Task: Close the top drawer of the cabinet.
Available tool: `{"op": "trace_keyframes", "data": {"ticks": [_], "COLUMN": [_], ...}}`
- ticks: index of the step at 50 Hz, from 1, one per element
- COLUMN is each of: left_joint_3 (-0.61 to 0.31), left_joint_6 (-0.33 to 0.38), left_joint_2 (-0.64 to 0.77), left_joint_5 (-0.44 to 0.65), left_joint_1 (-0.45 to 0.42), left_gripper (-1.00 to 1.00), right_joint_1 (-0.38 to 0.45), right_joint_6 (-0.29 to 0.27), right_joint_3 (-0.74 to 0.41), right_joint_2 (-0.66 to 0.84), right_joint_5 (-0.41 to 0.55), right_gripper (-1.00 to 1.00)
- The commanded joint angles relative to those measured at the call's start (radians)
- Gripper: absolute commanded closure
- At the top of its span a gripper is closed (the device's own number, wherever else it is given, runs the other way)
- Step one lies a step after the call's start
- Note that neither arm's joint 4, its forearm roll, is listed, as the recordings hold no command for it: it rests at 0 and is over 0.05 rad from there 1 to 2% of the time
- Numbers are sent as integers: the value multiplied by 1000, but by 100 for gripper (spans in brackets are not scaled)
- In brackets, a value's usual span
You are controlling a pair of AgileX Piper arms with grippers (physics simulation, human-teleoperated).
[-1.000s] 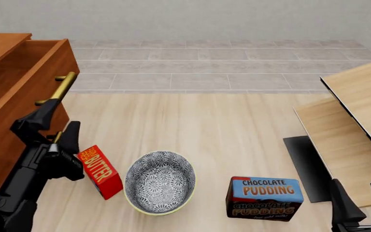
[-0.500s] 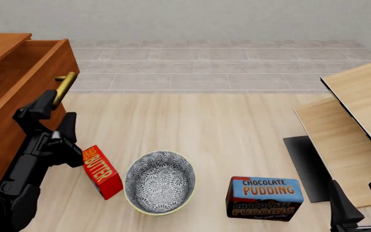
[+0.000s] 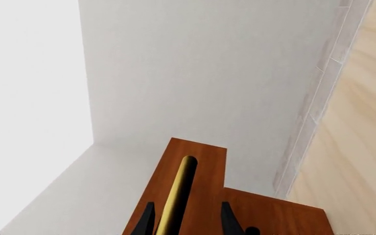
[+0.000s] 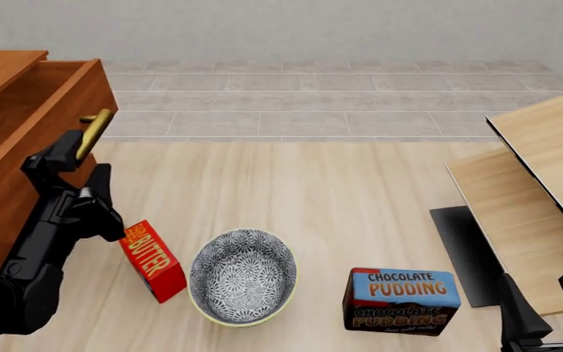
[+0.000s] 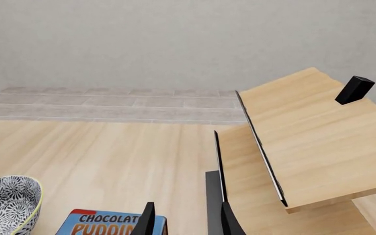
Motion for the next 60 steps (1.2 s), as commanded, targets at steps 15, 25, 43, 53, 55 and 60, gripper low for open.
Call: {"op": "trace_keyframes", "data": {"ticks": [15, 25, 43, 53, 55, 60], "left_joint_3": [-7, -6, -8, -14, -13, -8], "left_joint_6": [-9, -9, -7, -2, -1, -1], "left_joint_2": [23, 23, 29, 32, 32, 29], "left_joint_5": [0, 0, 0, 0, 0, 0], "left_joint_1": [61, 76, 105, 117, 121, 126], "left_gripper": [-100, -100, -100, -100, -100, -100], "right_joint_1": [-1, -2, 3, 4, 5, 7], "right_joint_6": [-2, -4, -7, -3, -4, -5], "right_joint_3": [0, 0, -1, -1, 0, 0], "right_joint_2": [0, 0, 0, 0, 0, 0], "right_joint_5": [0, 2, 6, 10, 7, 6], "right_gripper": [-100, -100, -100, -100, -100, -100]}}
